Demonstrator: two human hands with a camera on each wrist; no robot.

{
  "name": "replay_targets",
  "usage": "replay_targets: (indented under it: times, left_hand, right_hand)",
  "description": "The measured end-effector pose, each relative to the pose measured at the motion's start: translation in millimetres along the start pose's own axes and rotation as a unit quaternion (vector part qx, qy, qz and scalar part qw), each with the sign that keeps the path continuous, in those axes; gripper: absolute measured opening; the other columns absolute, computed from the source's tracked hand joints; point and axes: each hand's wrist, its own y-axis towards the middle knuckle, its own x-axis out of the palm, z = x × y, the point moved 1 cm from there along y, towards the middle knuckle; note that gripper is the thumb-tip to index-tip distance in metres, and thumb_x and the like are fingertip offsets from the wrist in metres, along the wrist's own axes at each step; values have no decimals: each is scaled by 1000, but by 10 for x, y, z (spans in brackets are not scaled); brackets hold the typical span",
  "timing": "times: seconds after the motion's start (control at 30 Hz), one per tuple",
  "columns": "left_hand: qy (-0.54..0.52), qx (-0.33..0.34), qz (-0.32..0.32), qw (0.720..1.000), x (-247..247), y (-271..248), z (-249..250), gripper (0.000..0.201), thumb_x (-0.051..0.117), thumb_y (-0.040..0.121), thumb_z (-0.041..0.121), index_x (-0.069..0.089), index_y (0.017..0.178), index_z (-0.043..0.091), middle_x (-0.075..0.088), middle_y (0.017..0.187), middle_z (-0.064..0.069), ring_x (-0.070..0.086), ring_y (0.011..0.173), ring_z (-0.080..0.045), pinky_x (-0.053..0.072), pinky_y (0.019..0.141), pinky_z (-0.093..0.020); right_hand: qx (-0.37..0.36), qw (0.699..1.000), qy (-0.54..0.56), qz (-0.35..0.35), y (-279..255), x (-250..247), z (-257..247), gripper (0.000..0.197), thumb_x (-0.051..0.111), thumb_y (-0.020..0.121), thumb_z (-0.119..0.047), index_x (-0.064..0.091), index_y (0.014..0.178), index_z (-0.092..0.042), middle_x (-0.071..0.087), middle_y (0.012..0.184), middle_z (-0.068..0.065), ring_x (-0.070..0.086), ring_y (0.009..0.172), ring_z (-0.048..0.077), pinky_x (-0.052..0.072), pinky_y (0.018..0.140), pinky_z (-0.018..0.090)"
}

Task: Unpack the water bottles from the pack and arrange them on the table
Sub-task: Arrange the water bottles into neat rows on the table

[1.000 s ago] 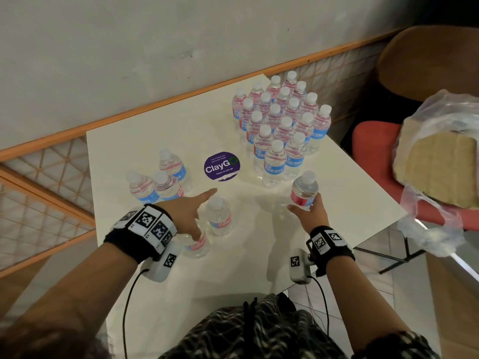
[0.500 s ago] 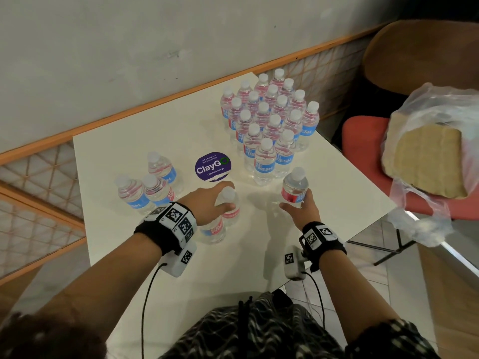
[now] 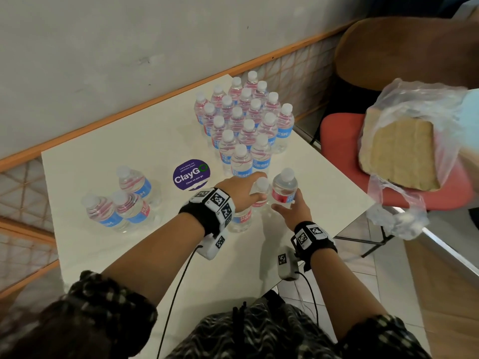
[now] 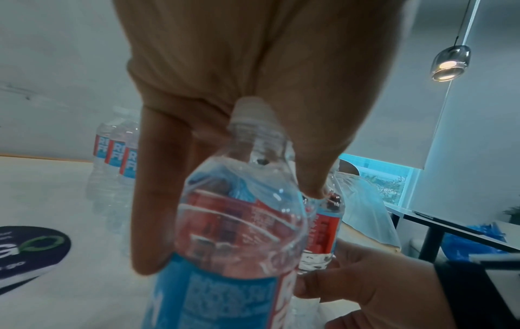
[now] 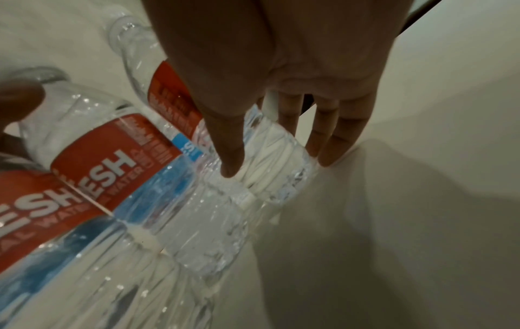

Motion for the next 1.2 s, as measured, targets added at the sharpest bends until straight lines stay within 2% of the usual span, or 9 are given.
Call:
replay_targets:
  times: [0.1,0.23,0.43,0.63,0.73,0.8,0.93,1.13,1.2]
  left_hand:
    - [-7,-3,-1,1000,-11,112,29,53,46,93,50,27,140,36,53,134,-4,55,114,-30,45,93,-39]
    - [-21,-18,6,1000,-47,219,37,53,47,92,51,27,139,37,59,122,-8,58,105,-30,43,83,-33]
    - [-30,-38,21,999,-33,218,120,51,46,93,51,28,139,39,61,116,-7,59,102,-29,44,83,-35]
    - [-17,-65,45,997,38,186,153,51,43,92,55,27,139,42,62,109,-7,60,98,-29,44,80,-34]
    - [-24,-80,48,995,20,198,164,51,44,93,53,28,140,41,61,108,-7,60,100,-29,39,76,-31]
    - [-25,-86,45,995,2,202,185,51,45,93,52,28,140,41,58,96,-6,61,97,-29,38,73,-30]
    - [-32,-101,38,994,-17,207,210,49,45,93,52,28,138,42,47,83,1,58,85,-26,38,71,-30]
    - [-36,-101,36,994,13,229,206,49,45,92,53,28,136,45,54,88,3,55,80,-21,40,72,-31]
    - [-40,-97,39,994,11,244,212,48,45,92,53,28,136,45,58,91,1,53,79,-20,40,72,-30]
  right_hand:
    - [0,1000,3,14,145,-140,58,64,76,77,-22,43,131,-20,59,122,2,56,108,22,40,85,27]
    - [-3,1000,-1,22,409,-259,174,69,79,71,-32,45,130,-22,58,124,1,56,109,20,44,95,33]
    - [-21,999,-26,-6,754,-318,233,68,76,74,-36,45,132,-21,47,125,6,50,114,29,41,102,46]
    - [-78,994,31,-68,1007,-331,166,74,69,82,-16,30,144,-20,48,137,-1,46,124,17,34,104,29]
    - [-77,995,-19,-66,1138,-304,114,72,73,78,-31,37,140,-24,51,132,-1,50,119,21,39,104,35]
    - [-61,994,-84,-46,1190,-271,63,77,76,69,-48,42,133,-23,50,124,7,50,114,28,41,102,42]
    - [-43,990,-137,-14,1236,-217,-46,89,78,60,-57,40,130,-16,47,119,8,43,113,26,38,98,37]
    - [-74,982,-136,-106,1283,-264,65,77,76,72,-29,37,138,-19,43,127,9,45,118,32,38,104,47]
    - [-67,986,-120,-96,1265,-260,102,77,76,71,-30,38,138,-22,45,125,7,50,112,31,42,101,47]
